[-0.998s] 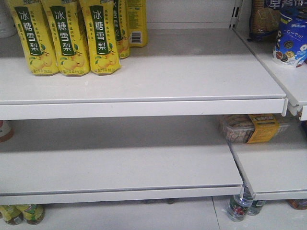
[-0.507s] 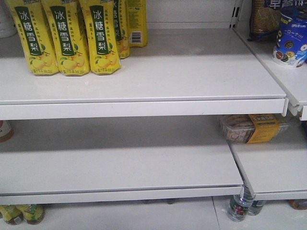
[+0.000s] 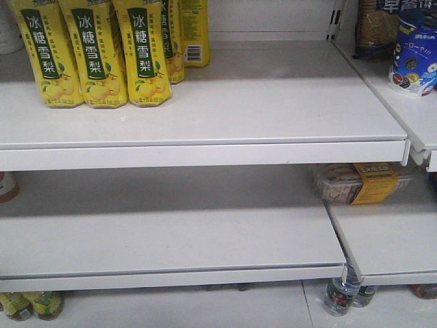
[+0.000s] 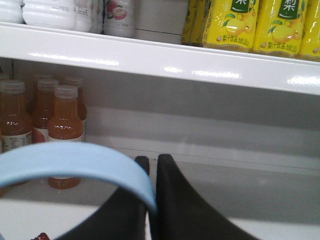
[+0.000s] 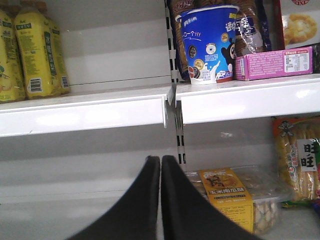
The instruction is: Place coke in basket with both arms
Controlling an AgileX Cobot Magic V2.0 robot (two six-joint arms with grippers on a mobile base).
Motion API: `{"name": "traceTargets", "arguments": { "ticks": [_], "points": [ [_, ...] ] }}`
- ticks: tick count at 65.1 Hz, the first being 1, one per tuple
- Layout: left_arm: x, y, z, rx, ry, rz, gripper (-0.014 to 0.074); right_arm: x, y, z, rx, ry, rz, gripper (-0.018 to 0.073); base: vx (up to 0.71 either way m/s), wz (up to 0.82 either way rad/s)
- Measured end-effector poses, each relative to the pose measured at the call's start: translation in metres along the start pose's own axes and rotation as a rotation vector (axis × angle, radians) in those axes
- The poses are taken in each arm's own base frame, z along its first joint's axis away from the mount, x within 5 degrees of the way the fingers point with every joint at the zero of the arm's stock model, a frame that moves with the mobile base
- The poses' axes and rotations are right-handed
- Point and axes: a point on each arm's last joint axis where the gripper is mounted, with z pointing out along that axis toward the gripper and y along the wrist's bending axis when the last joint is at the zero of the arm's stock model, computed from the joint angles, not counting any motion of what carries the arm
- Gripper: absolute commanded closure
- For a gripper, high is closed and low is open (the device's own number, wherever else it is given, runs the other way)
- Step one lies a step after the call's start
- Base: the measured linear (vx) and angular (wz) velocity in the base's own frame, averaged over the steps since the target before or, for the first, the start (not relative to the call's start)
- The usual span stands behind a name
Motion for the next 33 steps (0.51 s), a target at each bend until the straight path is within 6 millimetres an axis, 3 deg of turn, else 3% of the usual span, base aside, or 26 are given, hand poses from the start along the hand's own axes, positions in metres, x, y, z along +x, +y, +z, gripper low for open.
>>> {"name": "traceTargets", "arguments": {
  "ticks": [33],
  "points": [
    [0.0000,0.0000,0.0000,0.000,0.000,0.000,0.0603,-0.0001,0.0000,0.0000,0.000,-0.001,0.000,0.0564,0.00,0.00]
  ]
}}
